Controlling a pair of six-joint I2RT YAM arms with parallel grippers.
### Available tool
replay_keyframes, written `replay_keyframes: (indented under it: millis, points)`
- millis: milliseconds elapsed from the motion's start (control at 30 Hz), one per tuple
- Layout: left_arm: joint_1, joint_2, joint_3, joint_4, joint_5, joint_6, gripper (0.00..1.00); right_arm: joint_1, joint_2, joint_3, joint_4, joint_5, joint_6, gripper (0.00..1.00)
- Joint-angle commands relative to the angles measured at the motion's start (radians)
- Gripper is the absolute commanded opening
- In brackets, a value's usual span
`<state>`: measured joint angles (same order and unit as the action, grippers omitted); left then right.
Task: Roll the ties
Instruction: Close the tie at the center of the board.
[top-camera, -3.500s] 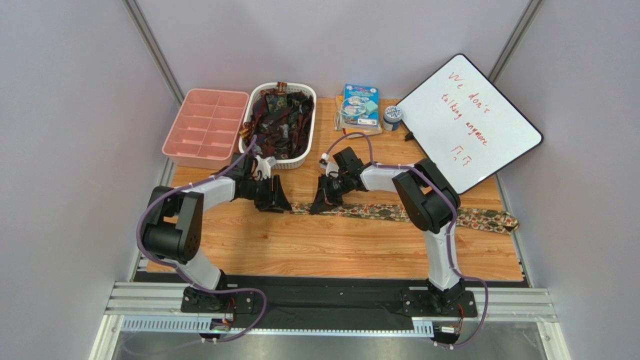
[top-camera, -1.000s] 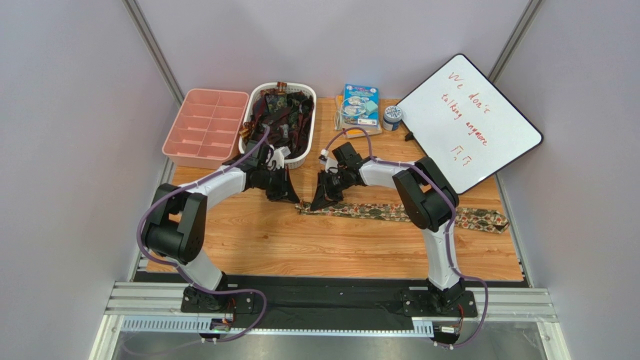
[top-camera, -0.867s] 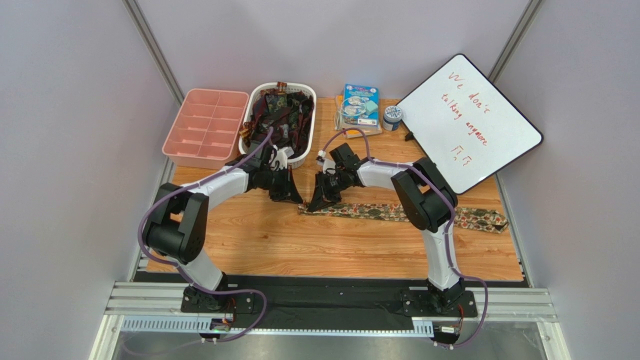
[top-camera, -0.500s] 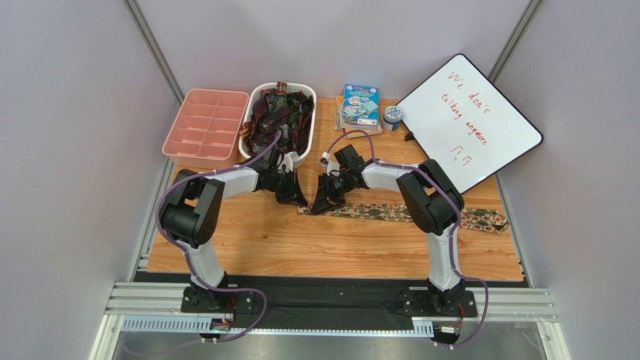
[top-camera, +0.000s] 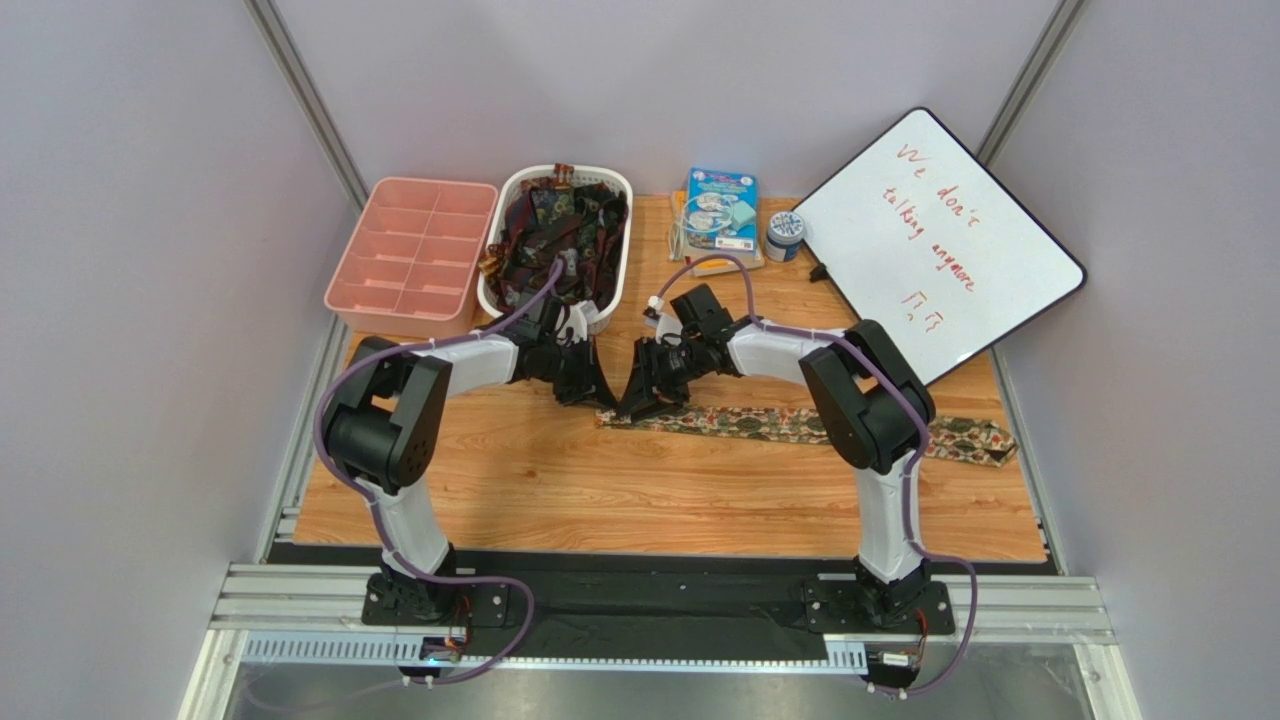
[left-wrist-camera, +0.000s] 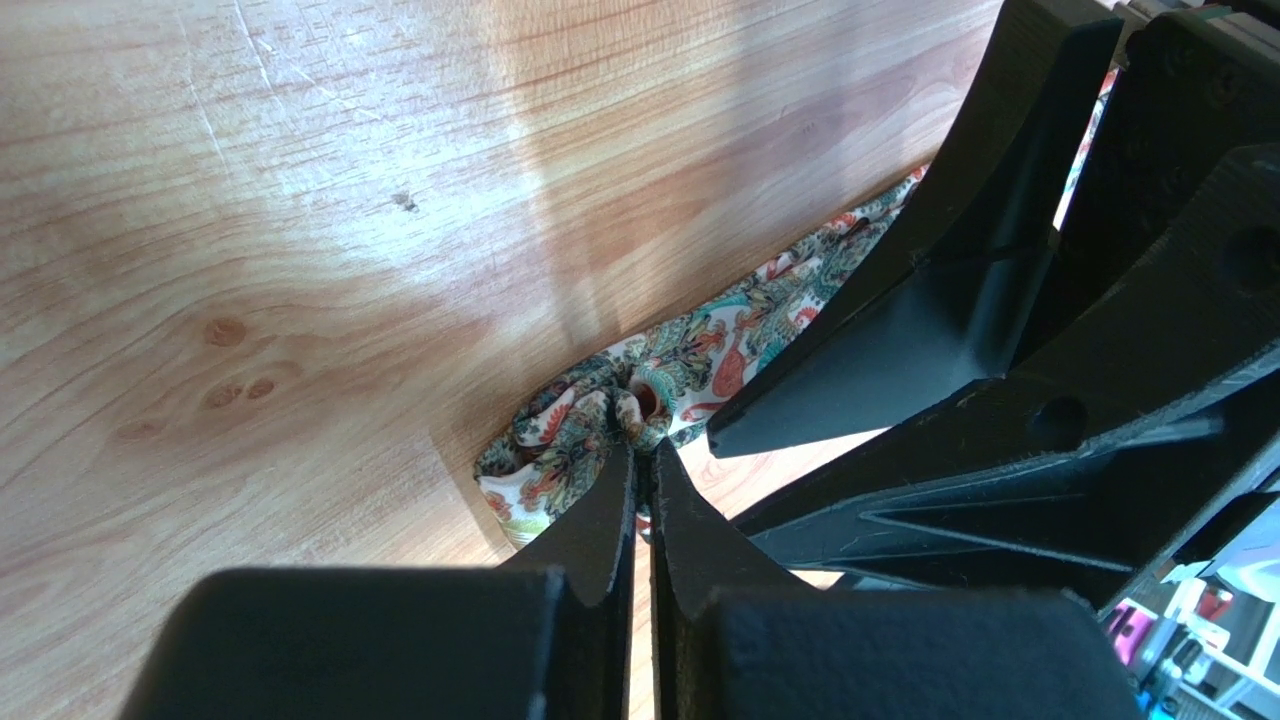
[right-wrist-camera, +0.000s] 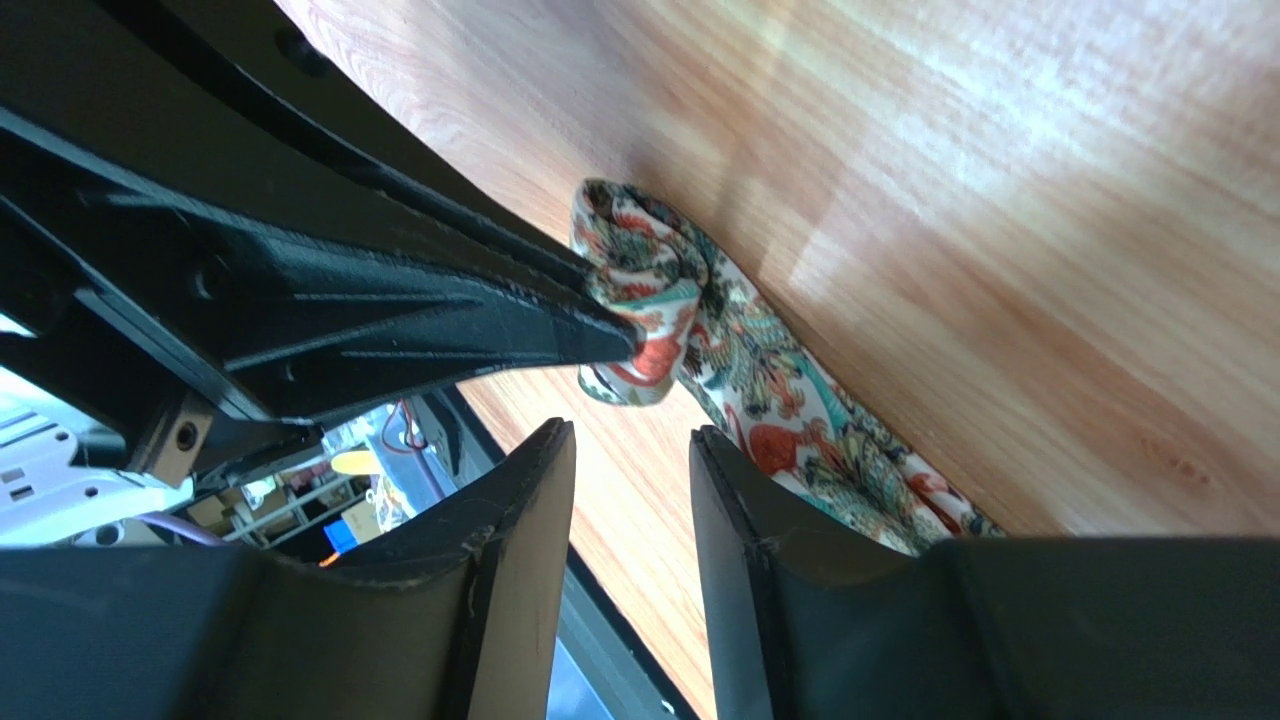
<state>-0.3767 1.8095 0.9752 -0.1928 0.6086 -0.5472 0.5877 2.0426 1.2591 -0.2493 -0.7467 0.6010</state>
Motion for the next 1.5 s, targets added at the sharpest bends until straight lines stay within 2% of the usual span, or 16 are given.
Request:
replay_keyframes:
  millis: [0, 567, 667, 700, 767, 800, 867, 900, 1033, 1167, 1333, 1467]
  points:
    - [0.001, 0.031, 0.014, -0.027, -0.020, -0.039, 0.02, 0.014, 0.011, 0.043, 0.054, 0.032, 0.032, 0.41]
    - [-0.001, 0.044, 0.025, -0.056, -0.009, -0.031, 0.05, 0.040, 0.067, 0.080, 0.024, 0.118, 0.011, 0.37]
    - [-0.001, 0.040, 0.025, -0.059, 0.000, -0.030, 0.06, 0.041, 0.071, 0.076, 0.022, 0.125, 0.019, 0.29]
    - [-0.001, 0.039, 0.025, -0.060, 0.002, -0.027, 0.06, 0.038, 0.071, 0.076, 0.024, 0.124, 0.017, 0.22]
    - [-0.001, 0.031, 0.026, -0.063, 0.003, -0.023, 0.08, 0.040, 0.071, 0.071, 0.024, 0.115, 0.017, 0.16]
    - [-0.001, 0.028, 0.026, -0.066, 0.006, -0.020, 0.10, 0.040, 0.068, 0.066, 0.025, 0.110, 0.017, 0.10]
    - [-0.001, 0.010, 0.030, -0.068, 0.011, -0.013, 0.14, 0.038, 0.062, 0.054, 0.028, 0.096, 0.017, 0.04]
    - [0.001, 0.002, 0.031, -0.066, 0.013, -0.010, 0.20, 0.040, 0.053, 0.046, 0.030, 0.095, 0.017, 0.00]
    - [0.009, -0.048, 0.040, -0.074, 0.011, 0.024, 0.28, 0.040, 0.037, 0.019, 0.060, 0.070, 0.042, 0.00]
    - [0.016, -0.098, 0.042, -0.079, 0.005, 0.043, 0.29, 0.040, 0.034, 0.003, 0.084, 0.064, 0.057, 0.00]
    - [0.016, -0.078, 0.033, -0.066, 0.014, 0.020, 0.27, 0.040, 0.034, -0.001, 0.100, 0.055, 0.075, 0.00]
    - [0.018, -0.055, 0.026, -0.079, -0.018, 0.019, 0.20, 0.038, 0.025, -0.004, 0.104, 0.040, 0.080, 0.01]
